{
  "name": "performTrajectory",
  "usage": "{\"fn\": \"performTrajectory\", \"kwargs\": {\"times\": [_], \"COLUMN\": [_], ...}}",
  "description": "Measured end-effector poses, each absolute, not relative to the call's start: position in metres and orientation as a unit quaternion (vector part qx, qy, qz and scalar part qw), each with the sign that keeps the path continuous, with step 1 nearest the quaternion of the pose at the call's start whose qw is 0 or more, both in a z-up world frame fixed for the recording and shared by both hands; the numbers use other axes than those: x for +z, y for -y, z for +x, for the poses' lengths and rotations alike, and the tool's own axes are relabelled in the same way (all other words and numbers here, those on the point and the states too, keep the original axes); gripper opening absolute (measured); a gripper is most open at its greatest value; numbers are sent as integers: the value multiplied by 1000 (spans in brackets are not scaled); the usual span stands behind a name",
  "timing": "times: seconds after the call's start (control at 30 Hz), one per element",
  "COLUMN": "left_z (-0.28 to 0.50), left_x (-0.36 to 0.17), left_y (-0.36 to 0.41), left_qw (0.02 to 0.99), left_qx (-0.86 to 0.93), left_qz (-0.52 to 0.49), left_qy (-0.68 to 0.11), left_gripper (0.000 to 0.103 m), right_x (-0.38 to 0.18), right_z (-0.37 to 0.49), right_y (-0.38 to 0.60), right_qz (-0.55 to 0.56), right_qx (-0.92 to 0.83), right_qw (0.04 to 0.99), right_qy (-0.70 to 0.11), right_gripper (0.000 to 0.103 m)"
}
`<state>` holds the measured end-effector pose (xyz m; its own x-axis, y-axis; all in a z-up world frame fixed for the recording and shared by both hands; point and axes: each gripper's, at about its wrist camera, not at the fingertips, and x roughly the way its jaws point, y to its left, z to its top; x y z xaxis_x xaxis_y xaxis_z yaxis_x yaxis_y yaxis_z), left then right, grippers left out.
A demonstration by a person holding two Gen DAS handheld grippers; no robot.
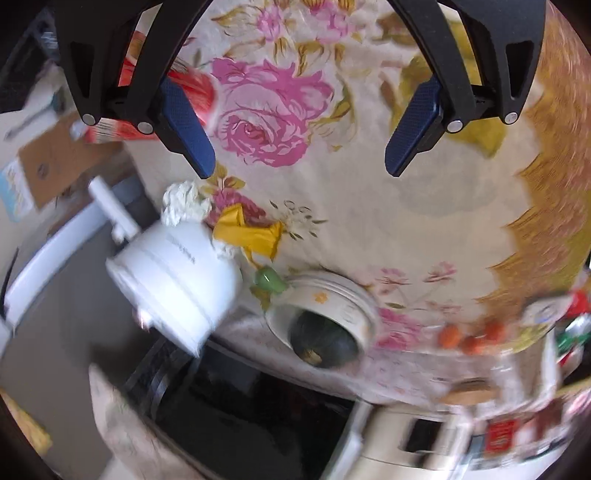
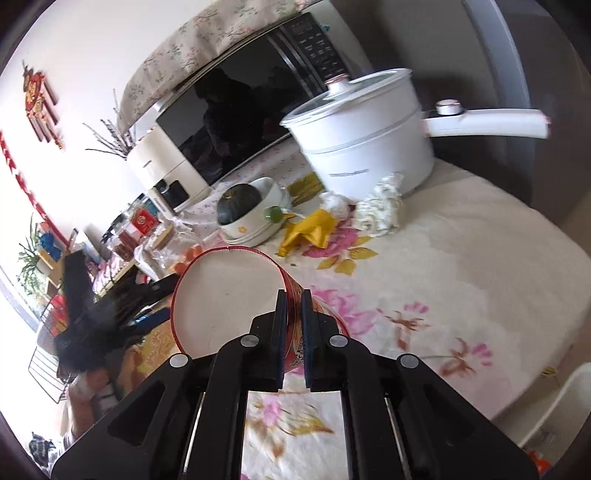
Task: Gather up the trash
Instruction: 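Grasp the red instant-noodle cup rim with the right gripper, then grasp the yellow snack bag with the left gripper while the right gripper holds the noodle cup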
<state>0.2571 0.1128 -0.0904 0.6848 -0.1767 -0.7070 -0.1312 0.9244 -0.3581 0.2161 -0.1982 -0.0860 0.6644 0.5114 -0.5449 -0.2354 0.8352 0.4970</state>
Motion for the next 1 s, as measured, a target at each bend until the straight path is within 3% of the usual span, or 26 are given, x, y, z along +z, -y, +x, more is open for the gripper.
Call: {"fn": "performTrajectory", "kwargs": {"times": [0.13,0.4,0.5,0.6,0.67,0.73,0.9,1.0], "left_z": [300,365,383,400,407,415,387,349], "left_x": [-124,-164,-172,-172,-171,-175,-158,-146], "left_y": [-67,-3,10,11,8,3,-33,-53], "left_qw": [911,919,917,915,914,908,917,915], "left_qx": [-9,25,33,25,8,1,-42,-69], "left_qz": [-34,157,193,191,176,163,38,-29], "left_qy": [-412,-362,-349,-356,-366,-386,-396,-397], "left_gripper": [91,91,86,74,55,20,4,4], "right_x": [-84,-90,-95,-97,-96,-93,-88,-86], "right_z": [215,233,240,241,239,236,230,226], "right_y": [228,256,264,269,270,270,276,278], "right_qz": [206,243,252,254,248,246,252,255], "right_qx": [187,168,157,149,142,139,138,139], "right_qw": [896,894,893,894,896,898,899,897], "right_qy": [-345,-336,-339,-338,-339,-336,-330,-332], "right_gripper": [7,6,6,6,6,6,6,6]}}
